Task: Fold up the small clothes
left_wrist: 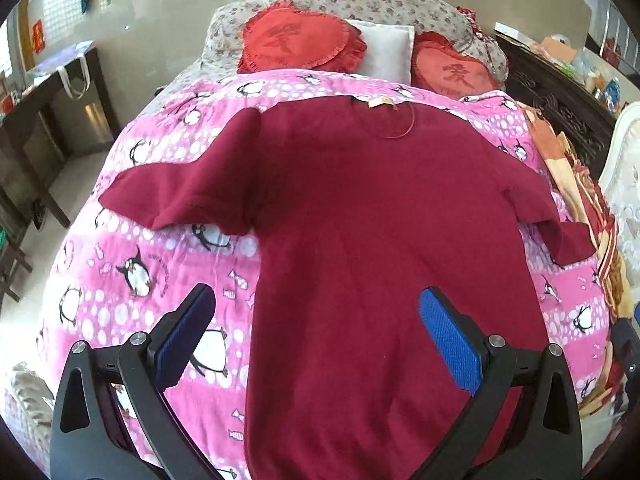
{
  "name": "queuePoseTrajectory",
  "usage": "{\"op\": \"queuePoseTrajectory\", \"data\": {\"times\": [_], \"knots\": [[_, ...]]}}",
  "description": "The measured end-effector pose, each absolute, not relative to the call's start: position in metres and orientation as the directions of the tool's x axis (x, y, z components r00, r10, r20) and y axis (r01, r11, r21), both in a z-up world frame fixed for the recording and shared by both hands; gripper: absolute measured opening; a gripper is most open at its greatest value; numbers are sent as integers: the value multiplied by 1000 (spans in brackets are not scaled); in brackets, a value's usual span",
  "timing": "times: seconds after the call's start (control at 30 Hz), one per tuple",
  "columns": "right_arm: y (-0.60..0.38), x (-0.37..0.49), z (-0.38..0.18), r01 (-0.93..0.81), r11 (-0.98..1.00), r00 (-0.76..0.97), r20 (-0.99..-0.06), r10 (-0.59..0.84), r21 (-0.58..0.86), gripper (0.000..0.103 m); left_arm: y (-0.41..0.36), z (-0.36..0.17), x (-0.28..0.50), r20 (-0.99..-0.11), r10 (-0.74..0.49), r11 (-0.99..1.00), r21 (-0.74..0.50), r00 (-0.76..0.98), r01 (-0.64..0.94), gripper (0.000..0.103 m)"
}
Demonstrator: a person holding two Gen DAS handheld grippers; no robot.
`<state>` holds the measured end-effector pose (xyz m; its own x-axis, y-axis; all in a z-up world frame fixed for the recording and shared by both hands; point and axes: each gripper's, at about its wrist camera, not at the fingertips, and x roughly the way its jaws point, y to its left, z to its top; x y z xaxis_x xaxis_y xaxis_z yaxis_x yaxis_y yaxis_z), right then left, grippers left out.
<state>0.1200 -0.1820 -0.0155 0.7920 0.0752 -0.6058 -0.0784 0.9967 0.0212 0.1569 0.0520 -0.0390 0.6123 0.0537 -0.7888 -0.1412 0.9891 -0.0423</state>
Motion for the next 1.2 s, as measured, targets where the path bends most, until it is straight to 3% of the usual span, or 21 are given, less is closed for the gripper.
{"op": "queuePoseTrajectory", "data": {"times": [1.2], "knots": [[-180, 143, -48, -66, 998, 722, -689, 61, 19, 102, 42, -79, 175, -856, 29, 991, -43, 517, -126, 103]]}}
